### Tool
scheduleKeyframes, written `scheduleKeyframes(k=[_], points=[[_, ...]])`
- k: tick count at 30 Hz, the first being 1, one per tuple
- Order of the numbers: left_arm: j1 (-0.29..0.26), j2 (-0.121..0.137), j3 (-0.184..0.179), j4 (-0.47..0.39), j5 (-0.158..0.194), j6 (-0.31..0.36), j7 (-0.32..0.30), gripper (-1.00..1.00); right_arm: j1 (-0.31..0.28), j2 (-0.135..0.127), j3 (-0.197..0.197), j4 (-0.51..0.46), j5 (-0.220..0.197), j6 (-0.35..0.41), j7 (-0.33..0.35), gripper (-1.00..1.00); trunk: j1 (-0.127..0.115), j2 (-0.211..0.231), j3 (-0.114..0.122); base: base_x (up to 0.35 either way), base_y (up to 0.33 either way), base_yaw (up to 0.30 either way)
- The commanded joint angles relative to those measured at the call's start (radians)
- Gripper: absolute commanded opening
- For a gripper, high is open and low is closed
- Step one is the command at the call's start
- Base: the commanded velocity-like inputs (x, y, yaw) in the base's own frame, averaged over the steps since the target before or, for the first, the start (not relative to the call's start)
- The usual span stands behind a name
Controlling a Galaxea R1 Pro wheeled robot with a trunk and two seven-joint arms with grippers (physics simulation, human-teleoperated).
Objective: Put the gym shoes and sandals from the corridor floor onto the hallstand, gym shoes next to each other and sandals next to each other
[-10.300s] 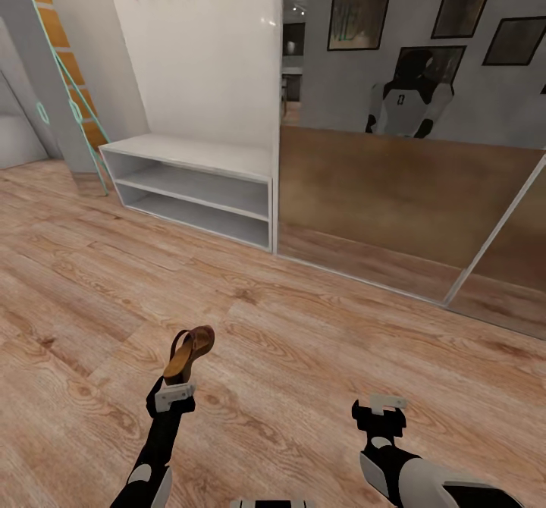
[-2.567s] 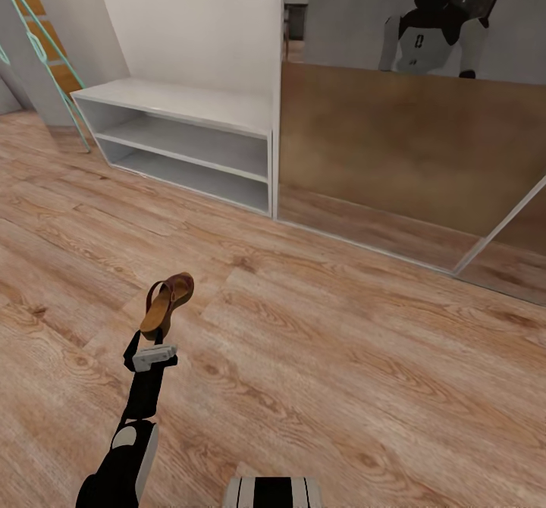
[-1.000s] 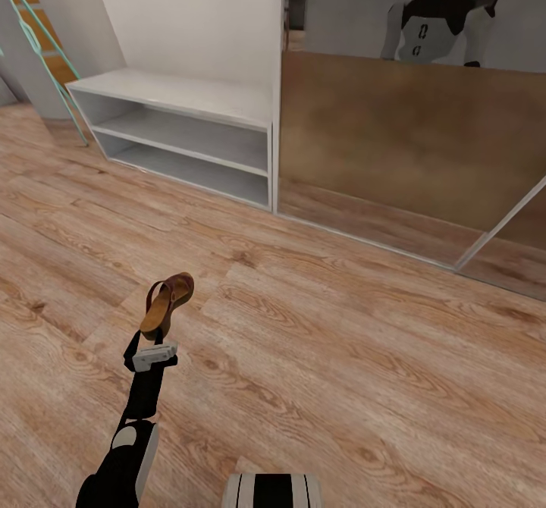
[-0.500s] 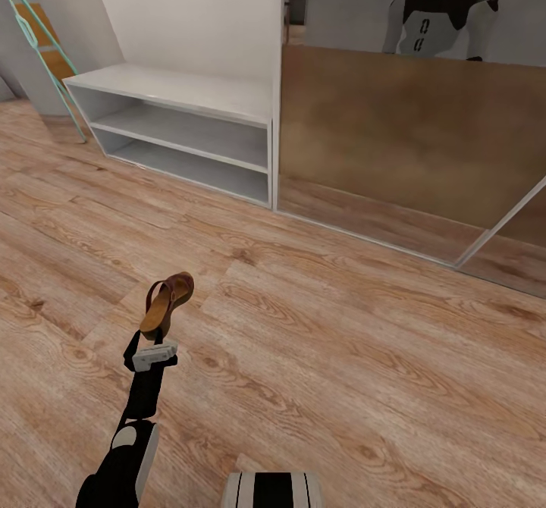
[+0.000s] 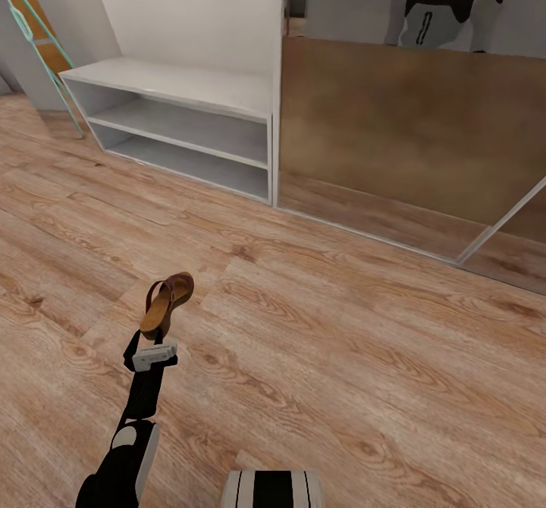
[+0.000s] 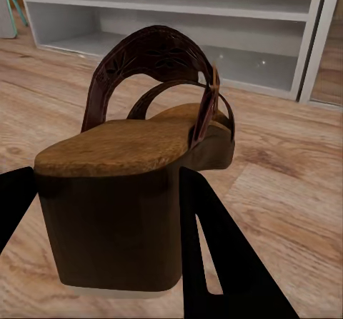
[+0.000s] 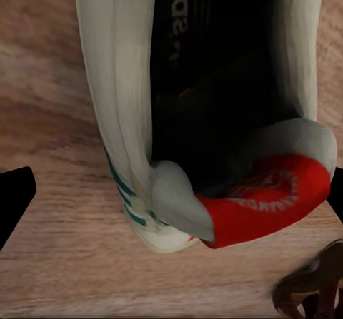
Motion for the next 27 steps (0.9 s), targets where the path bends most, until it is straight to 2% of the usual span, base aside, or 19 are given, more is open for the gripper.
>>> scheduleKeyframes(k=[1, 27], points=[[0.000, 0.000, 0.000, 0.000, 0.000, 0.000, 0.000, -1.00, 0.000, 0.000, 0.000, 0.000, 0.000, 0.000, 0.000, 1.00, 0.000, 0.000, 0.000, 0.000, 0.000, 0.000], [0.000, 0.000, 0.000, 0.001, 0.000, 0.000, 0.000, -1.00, 0.000, -0.006, -0.001, 0.000, 0.000, -0.001, 0.000, 1.00, 0.000, 0.000, 0.000, 0.000, 0.000, 0.000]])
